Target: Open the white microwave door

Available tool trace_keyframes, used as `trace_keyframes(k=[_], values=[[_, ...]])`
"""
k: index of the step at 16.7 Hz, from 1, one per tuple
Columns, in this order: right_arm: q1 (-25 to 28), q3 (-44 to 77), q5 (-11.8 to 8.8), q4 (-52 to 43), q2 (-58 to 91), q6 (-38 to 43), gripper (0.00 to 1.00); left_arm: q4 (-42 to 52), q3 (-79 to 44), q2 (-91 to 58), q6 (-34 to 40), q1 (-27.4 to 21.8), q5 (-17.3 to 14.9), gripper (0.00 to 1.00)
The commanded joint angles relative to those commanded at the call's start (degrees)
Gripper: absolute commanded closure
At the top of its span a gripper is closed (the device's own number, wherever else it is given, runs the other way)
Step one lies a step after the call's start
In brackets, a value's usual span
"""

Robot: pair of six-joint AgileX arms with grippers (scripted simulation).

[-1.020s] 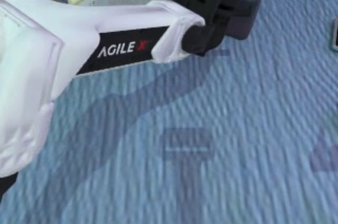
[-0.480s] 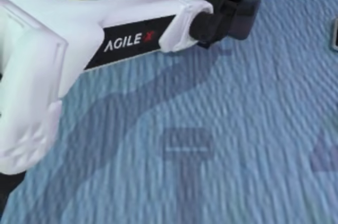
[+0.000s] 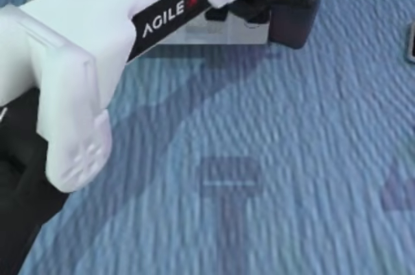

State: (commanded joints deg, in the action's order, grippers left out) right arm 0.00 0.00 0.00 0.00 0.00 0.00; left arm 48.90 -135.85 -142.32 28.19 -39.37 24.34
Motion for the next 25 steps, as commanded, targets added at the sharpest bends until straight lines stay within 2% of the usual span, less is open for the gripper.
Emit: trace_keyframes(k=[4, 7, 25], values=[[0.0, 0.0, 0.0, 0.0, 0.0, 0.0, 0.0, 16.31, -13.31, -4.05, 3.32, 1.54, -4.37, 1.0], [0.0, 0.0, 0.0, 0.0, 0.0, 0.0, 0.0, 22.6, -19.11, -5.74, 4.79, 2.33, -6.46, 1.0], [0.0, 0.0, 0.0, 0.0, 0.0, 0.0, 0.0, 23.7, -20.17, -6.05, 5.06, 2.49, -6.87, 1.0]])
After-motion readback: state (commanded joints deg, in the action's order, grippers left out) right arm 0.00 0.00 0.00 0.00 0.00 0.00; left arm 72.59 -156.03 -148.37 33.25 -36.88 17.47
